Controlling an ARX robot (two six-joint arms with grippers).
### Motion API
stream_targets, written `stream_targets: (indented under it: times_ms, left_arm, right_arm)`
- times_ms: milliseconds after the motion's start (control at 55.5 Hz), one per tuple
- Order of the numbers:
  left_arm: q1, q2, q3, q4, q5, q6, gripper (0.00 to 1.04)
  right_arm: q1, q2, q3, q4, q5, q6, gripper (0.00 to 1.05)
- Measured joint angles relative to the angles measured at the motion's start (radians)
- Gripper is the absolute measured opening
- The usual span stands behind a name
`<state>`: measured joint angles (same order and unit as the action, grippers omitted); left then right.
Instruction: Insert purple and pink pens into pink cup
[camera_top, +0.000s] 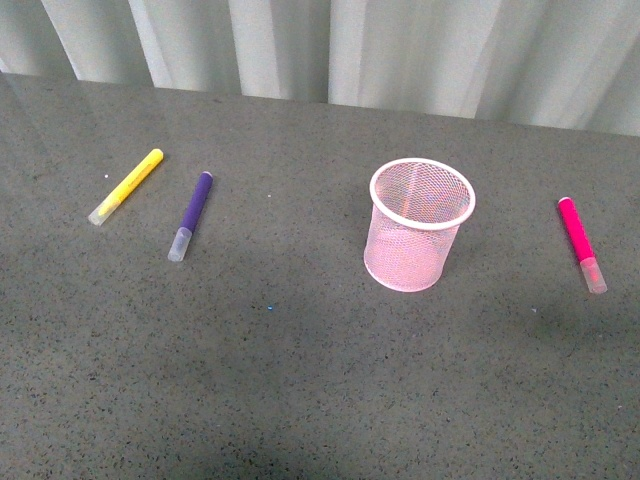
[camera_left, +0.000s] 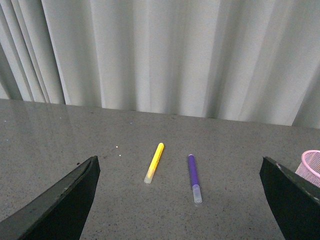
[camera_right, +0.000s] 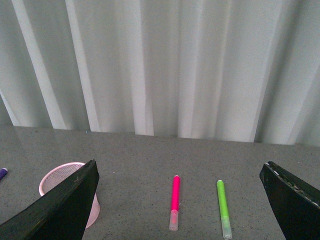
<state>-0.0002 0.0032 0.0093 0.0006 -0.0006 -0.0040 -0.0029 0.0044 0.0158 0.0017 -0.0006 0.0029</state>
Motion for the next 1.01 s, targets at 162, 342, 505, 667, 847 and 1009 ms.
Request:
stream_targets:
  times_ms: [162, 342, 505, 667, 847, 1009]
  left_arm:
    - [0.000, 0.000, 0.000, 0.000, 0.000, 0.000, 0.98]
    - [0.000, 0.000, 0.000, 0.000, 0.000, 0.000, 0.98]
    - [0.000, 0.000, 0.000, 0.000, 0.000, 0.000, 0.98]
    - [0.000, 0.000, 0.000, 0.000, 0.000, 0.000, 0.98]
    - [0.000, 0.000, 0.000, 0.000, 0.000, 0.000, 0.98]
    - [0.000, 0.000, 0.000, 0.000, 0.000, 0.000, 0.98]
  right_arm:
    - [0.000, 0.000, 0.000, 0.000, 0.000, 0.000, 0.98]
    - [0.000, 0.000, 0.000, 0.000, 0.000, 0.000, 0.98]
    - [0.000, 0.000, 0.000, 0.000, 0.000, 0.000, 0.98]
    - [0.000, 0.000, 0.000, 0.000, 0.000, 0.000, 0.98]
    - [0.000, 0.000, 0.000, 0.000, 0.000, 0.000, 0.98]
    - [0.000, 0.000, 0.000, 0.000, 0.000, 0.000, 0.98]
